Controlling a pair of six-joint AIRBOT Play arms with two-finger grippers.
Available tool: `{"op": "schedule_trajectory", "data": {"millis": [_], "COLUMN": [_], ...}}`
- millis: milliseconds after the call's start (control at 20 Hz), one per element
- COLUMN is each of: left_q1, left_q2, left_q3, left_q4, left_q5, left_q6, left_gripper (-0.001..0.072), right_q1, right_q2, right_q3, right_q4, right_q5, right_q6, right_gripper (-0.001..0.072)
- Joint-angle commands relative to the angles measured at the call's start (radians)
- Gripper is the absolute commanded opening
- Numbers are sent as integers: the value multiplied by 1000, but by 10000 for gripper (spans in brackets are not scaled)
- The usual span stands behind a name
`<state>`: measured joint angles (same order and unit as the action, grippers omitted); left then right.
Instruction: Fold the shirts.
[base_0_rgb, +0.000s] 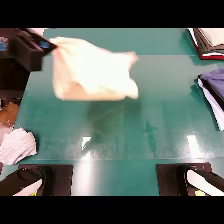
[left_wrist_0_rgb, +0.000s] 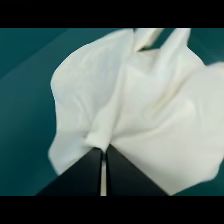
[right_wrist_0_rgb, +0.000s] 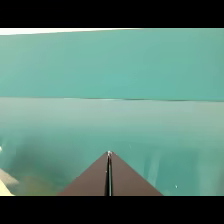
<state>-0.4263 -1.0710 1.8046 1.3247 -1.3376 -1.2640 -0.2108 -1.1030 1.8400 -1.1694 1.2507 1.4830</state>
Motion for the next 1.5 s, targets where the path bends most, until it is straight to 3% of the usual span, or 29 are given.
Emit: {"op": "schedule_trajectory", "data": {"millis": [0, 250, 300, 350, 400, 450, 650, 800, 950, 1050, 1200, 1450], "left_q1": [-69, -68, -68, -68, -65, -55, 97, 200, 215, 215, 215, 215], "left_q2": [-121, -338, -360, -373, -377, -375, -365, -364, -364, -365, -367, -446], "left_q3": [26, 26, 26, 26, 26, 27, 11, -150, -348, -444, -525, -563], "left_q4": [-65, -212, -230, -248, -245, -235, -196, -259, -212, -237, -226, -344], "left_q5": [-26, 98, 121, 136, 137, 120, -99, -142, -35, 59, 179, 143], "left_q6": [44, 59, 59, 59, 59, 60, 10, -22, 8, 44, 60, 94], "left_gripper": [23, 25, 120, 435, 583, 541, 542, 541, 544, 660, 686, 683], "right_q1": [2, 2, 2, 2, 2, 1, 1, 1, 2, 2, 2, 5], "right_q2": [1, 1, 1, 1, 1, 1, 1, 1, 1, 1, 1, 1], "right_q3": [13, 13, 13, 13, 13, 13, 13, -6, -53, -84, -92, -92], "right_q4": [1, 0, 0, 0, 0, 0, -1, 0, 0, 0, 0, 0], "right_q5": [49, 90, 90, 90, 90, 90, 96, 97, 118, 124, 122, 122], "right_q6": [1, 1, 1, 1, 1, 1, 1, 1, 1, 1, 1, 1], "right_gripper": [15, 15, 15, 15, 15, 15, 15, 15, 15, 15, 15, 15]}}
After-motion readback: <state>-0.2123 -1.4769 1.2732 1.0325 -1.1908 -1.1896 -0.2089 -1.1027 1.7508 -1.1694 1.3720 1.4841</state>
